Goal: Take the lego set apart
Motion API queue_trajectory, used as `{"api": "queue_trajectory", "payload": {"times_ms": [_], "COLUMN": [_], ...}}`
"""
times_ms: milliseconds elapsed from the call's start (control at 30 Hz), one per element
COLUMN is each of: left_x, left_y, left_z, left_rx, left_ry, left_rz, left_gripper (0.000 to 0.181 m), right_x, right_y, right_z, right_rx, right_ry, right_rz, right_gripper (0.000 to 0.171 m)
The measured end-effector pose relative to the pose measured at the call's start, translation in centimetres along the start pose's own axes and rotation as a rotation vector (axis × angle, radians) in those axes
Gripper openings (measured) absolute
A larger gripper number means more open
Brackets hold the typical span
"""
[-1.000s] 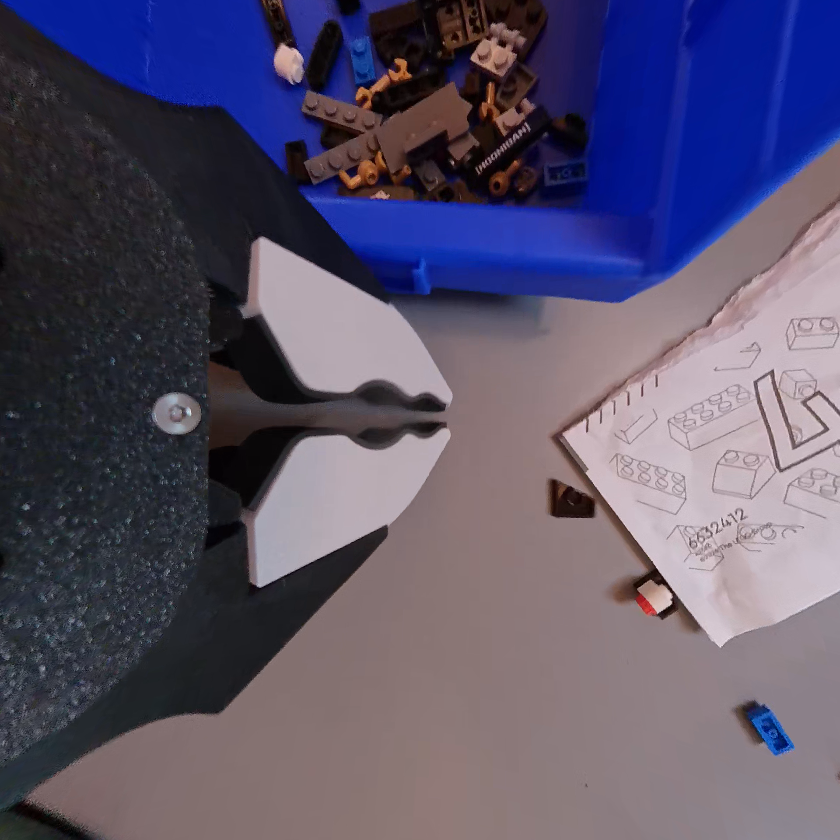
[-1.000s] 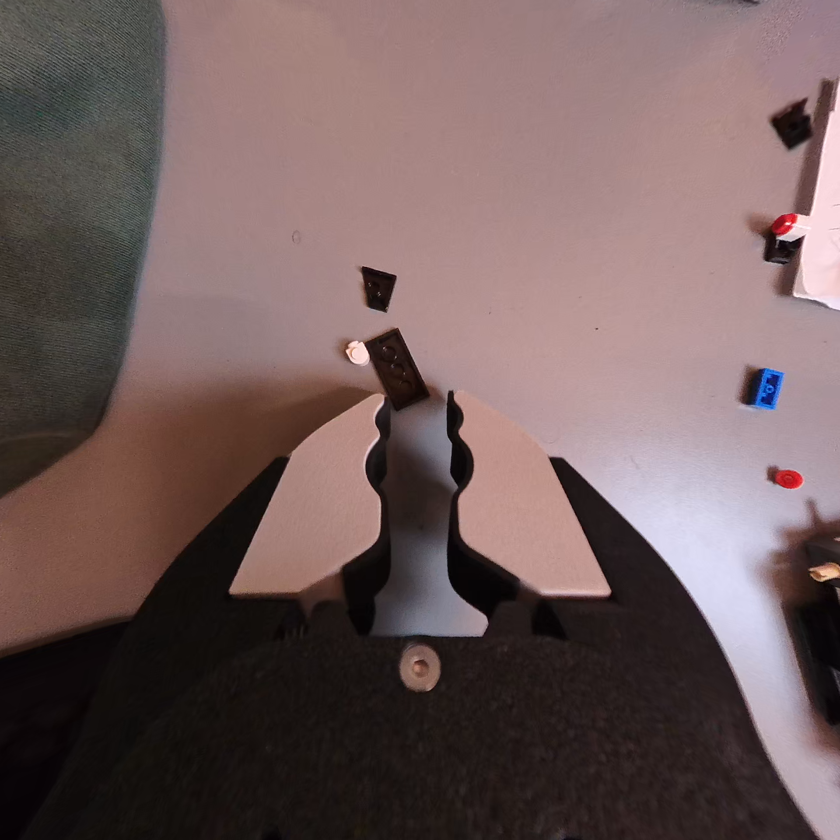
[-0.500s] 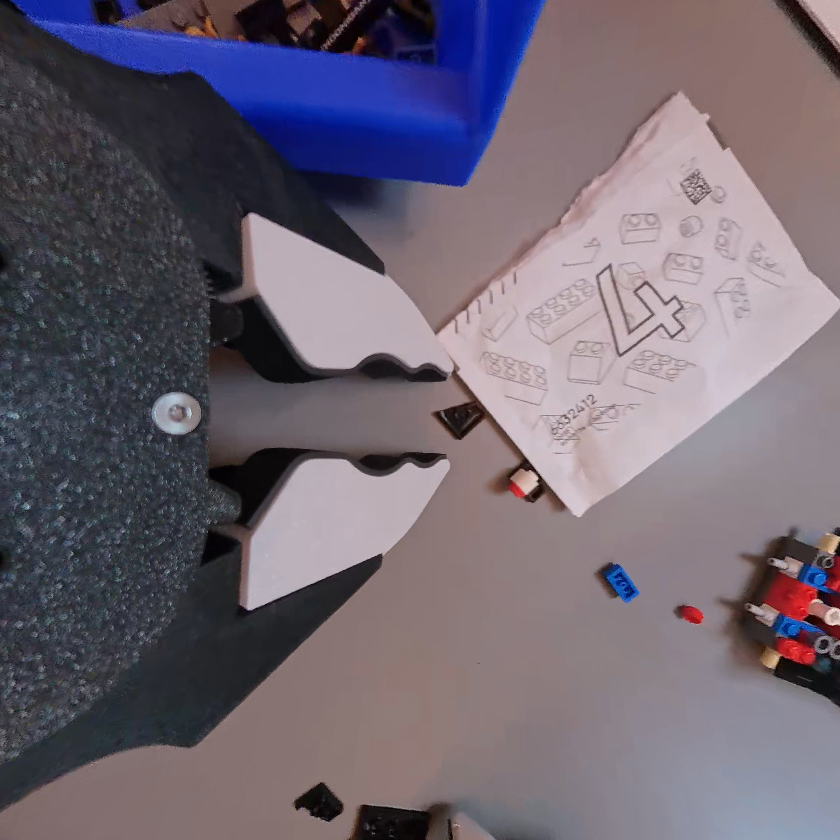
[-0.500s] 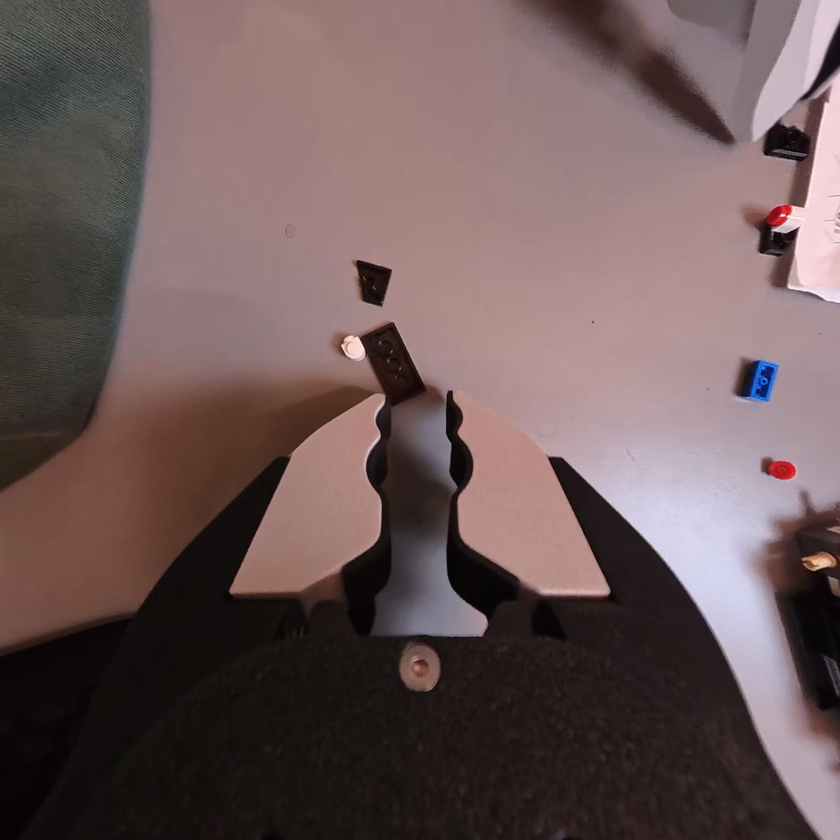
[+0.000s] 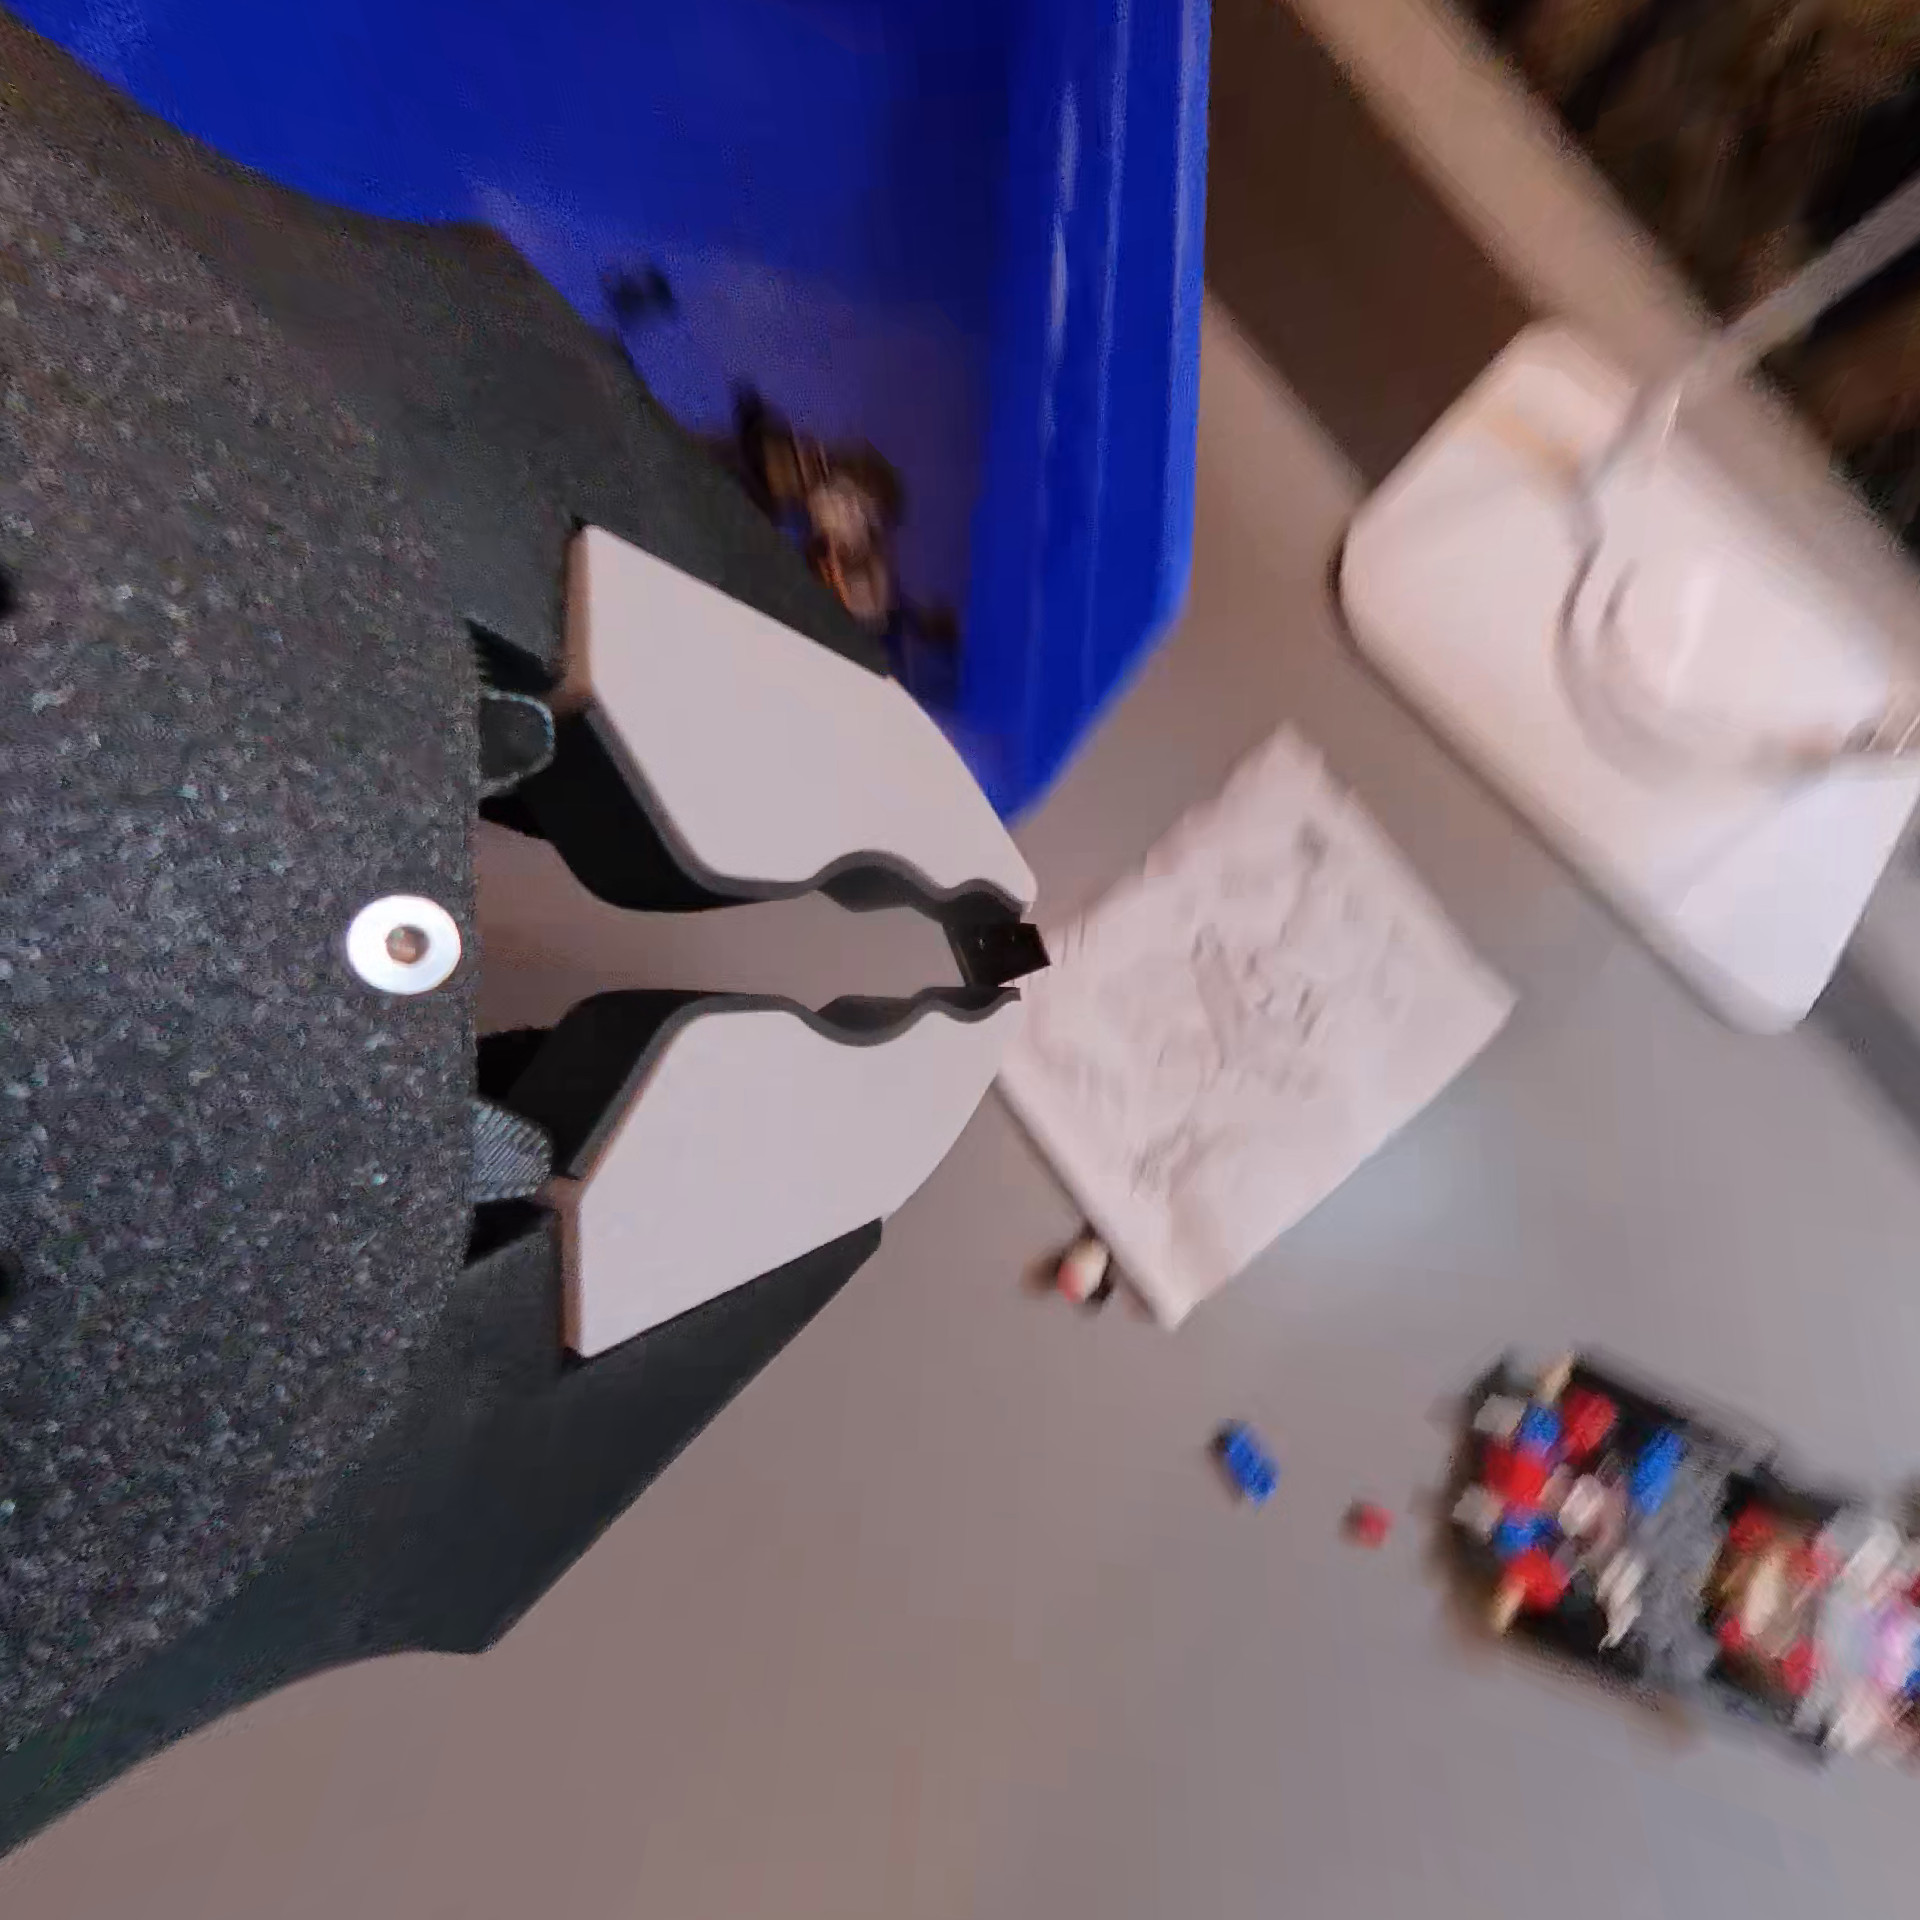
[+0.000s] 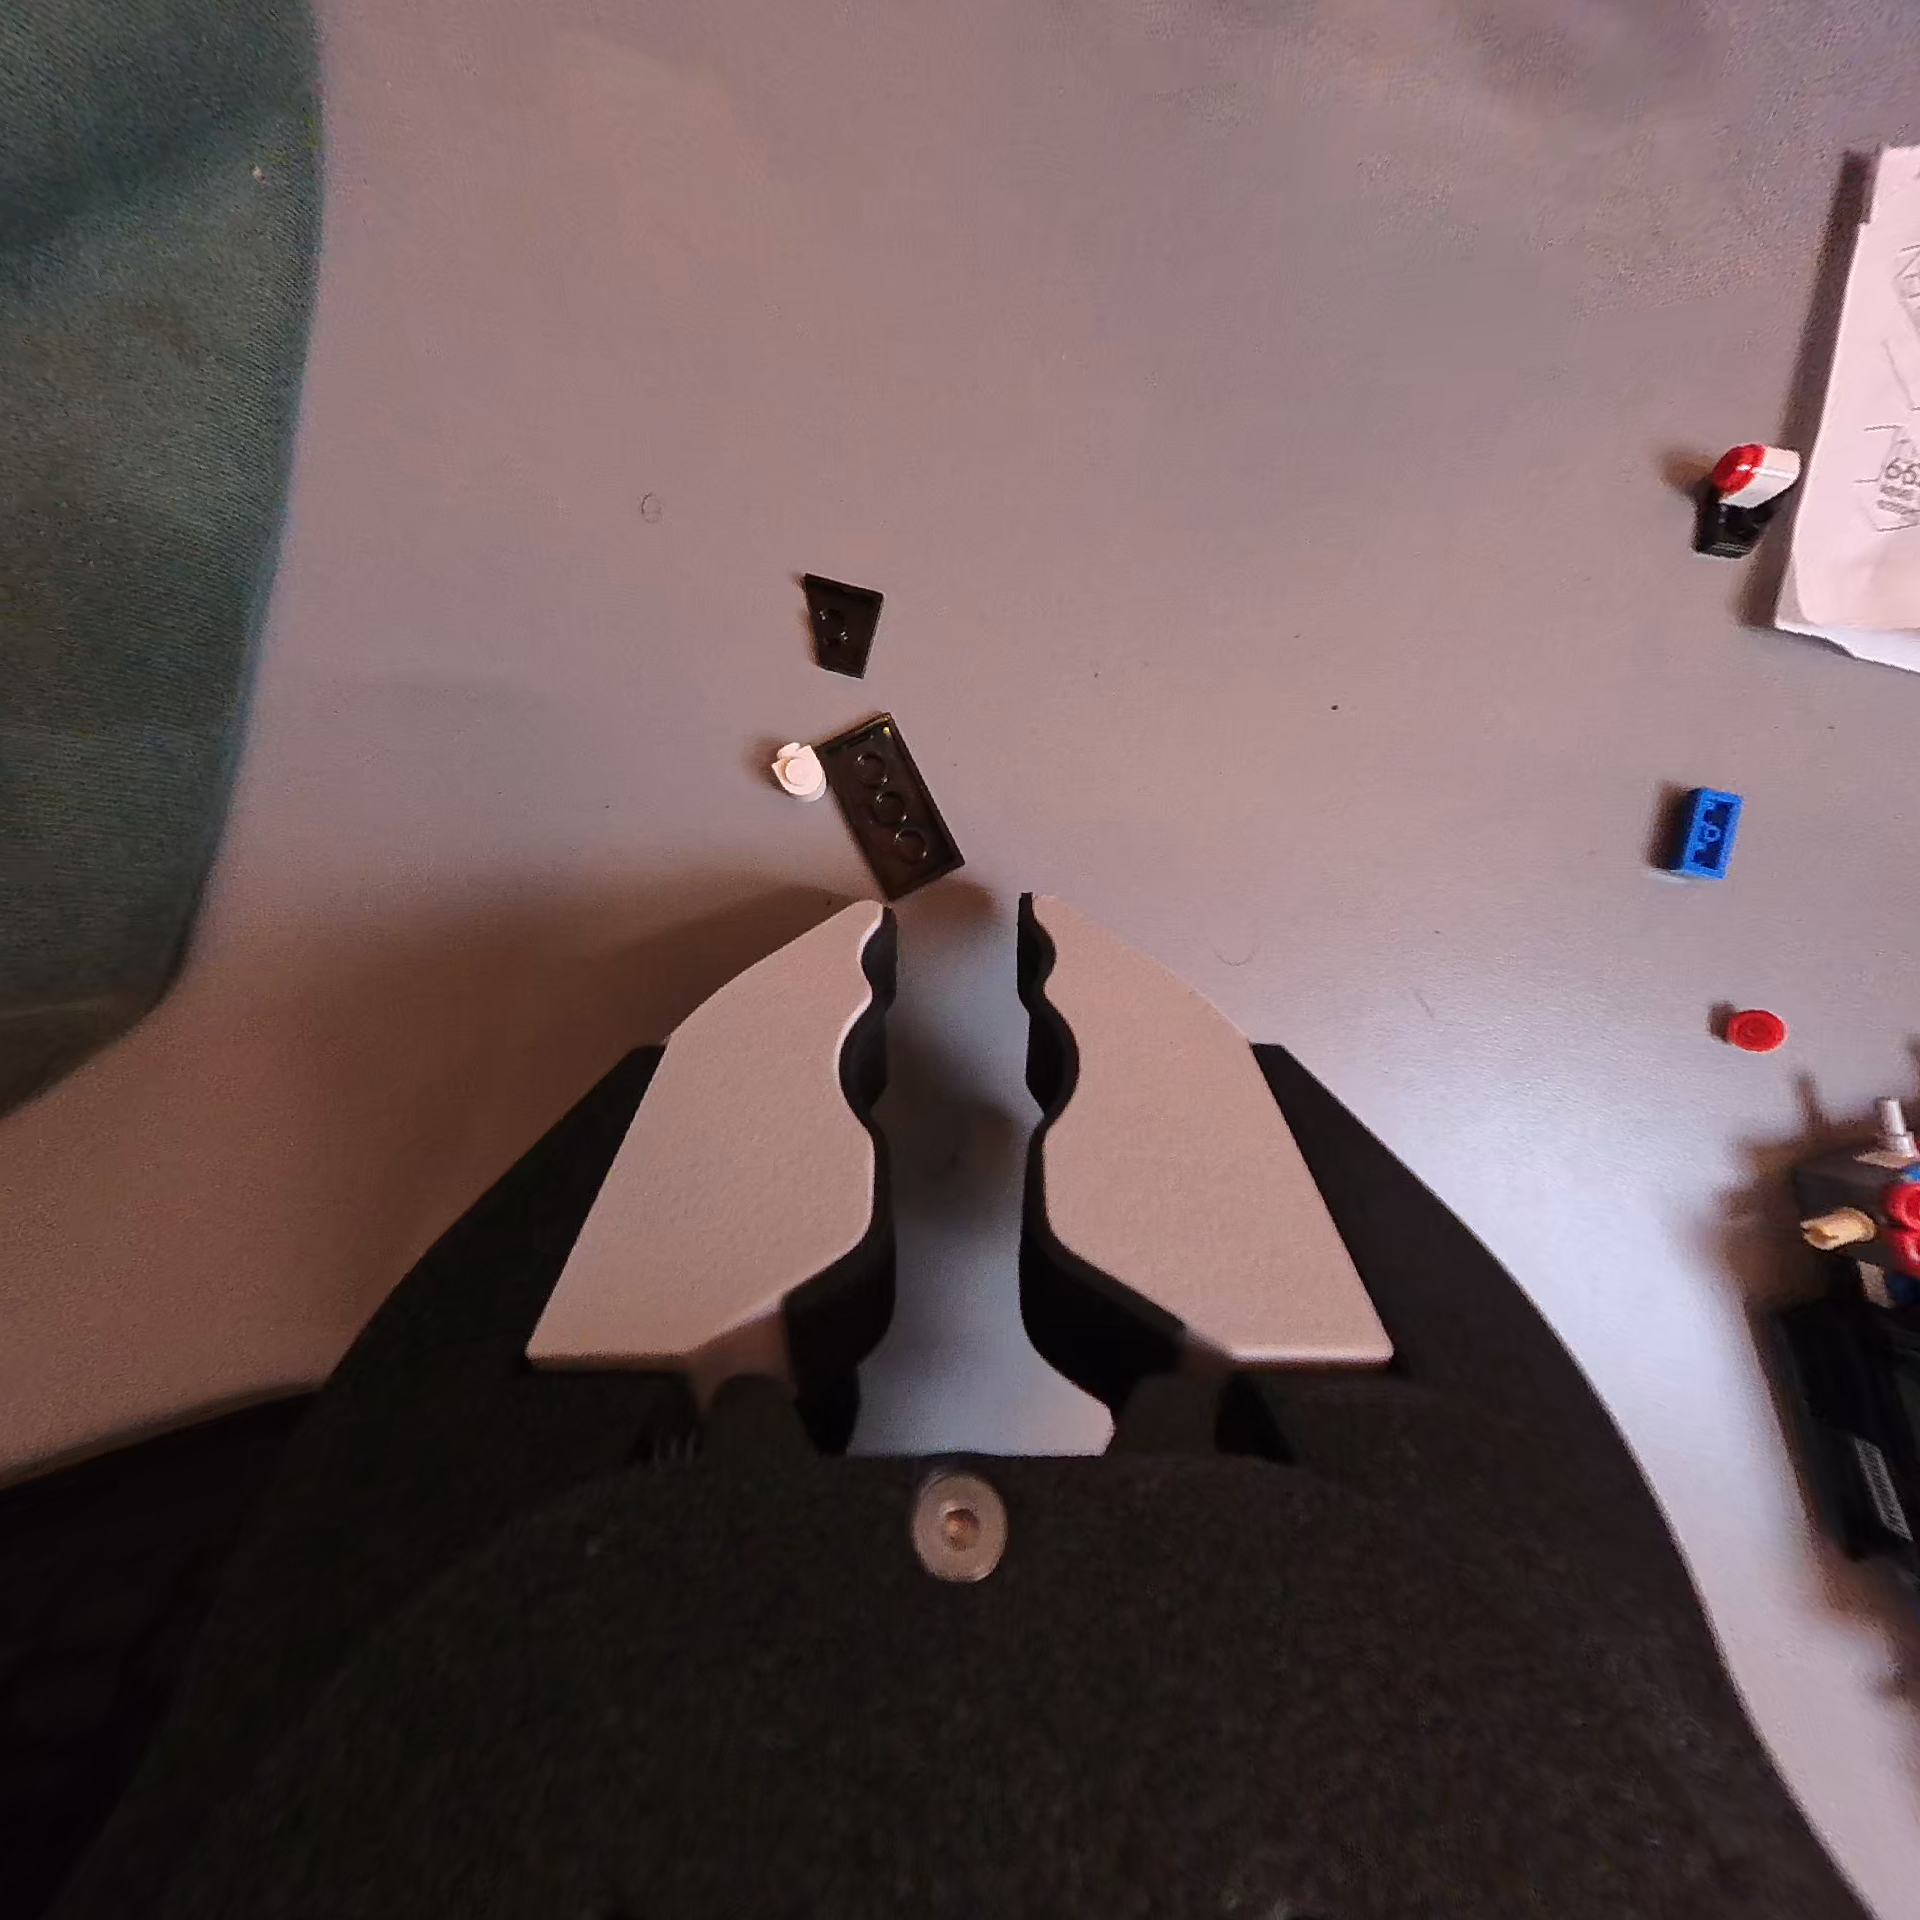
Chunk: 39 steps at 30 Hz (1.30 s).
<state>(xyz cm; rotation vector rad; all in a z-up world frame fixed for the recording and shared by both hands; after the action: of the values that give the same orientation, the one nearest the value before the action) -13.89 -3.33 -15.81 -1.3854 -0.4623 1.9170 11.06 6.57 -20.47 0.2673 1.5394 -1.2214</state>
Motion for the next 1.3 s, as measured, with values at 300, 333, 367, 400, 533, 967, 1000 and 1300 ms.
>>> {"api": "queue_trajectory", "payload": {"times_ms": [300,333,367,400,533,967,1000,1300], "left_x": [-1.0,-1.0,-1.1,-1.1,-1.1,-0.9,-1.0,-2.6], "left_y": [4.9,4.9,4.9,5.0,5.8,5.0,5.0,0.7], "left_z": [4.9,4.8,4.7,4.7,4.1,0.6,0.5,-4.0], "left_rx": [-0.266,-0.244,-0.225,-0.214,-0.160,0.097,0.098,0.074], "left_ry": [-0.006,-0.019,-0.021,-0.022,-0.017,0.054,0.054,0.272], "left_rz": [0.132,0.138,0.149,0.156,0.236,0.303,0.297,-0.375], "left_gripper": [0.054,0.054,0.056,0.057,0.054,0.025,0.025,0.022], "right_x": [0.2,0.2,0.2,0.3,0.4,0.5,0.5,-0.6], "right_y": [-0.3,-0.3,-0.3,-0.2,-0.2,-0.4,-0.4,0.2], "right_z": [0.2,0.2,0.2,0.2,0.1,0.0,0.0,-0.8], "right_rx": [-0.005,-0.004,-0.003,-0.002,-0.002,0.005,0.007,0.039], "right_ry": [-0.001,-0.002,-0.002,-0.002,-0.003,-0.006,-0.008,-0.016], "right_rz": [-0.008,-0.008,-0.007,-0.003,0.002,-0.026,-0.034,-0.076], "right_gripper": [0.022,0.022,0.022,0.022,0.022,0.022,0.022,0.025]}}
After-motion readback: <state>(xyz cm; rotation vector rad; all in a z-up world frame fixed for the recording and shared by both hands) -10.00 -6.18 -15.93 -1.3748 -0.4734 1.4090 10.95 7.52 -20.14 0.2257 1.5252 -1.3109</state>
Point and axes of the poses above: each gripper's, where its closed fingertips meet, x out along the fingers, y out of its underside, z = x × y across the jaws, the point moved 9 cm from there along -x, back along the fingers, and after that the axes turned 15 degrees about x, right-handed, at the moved point
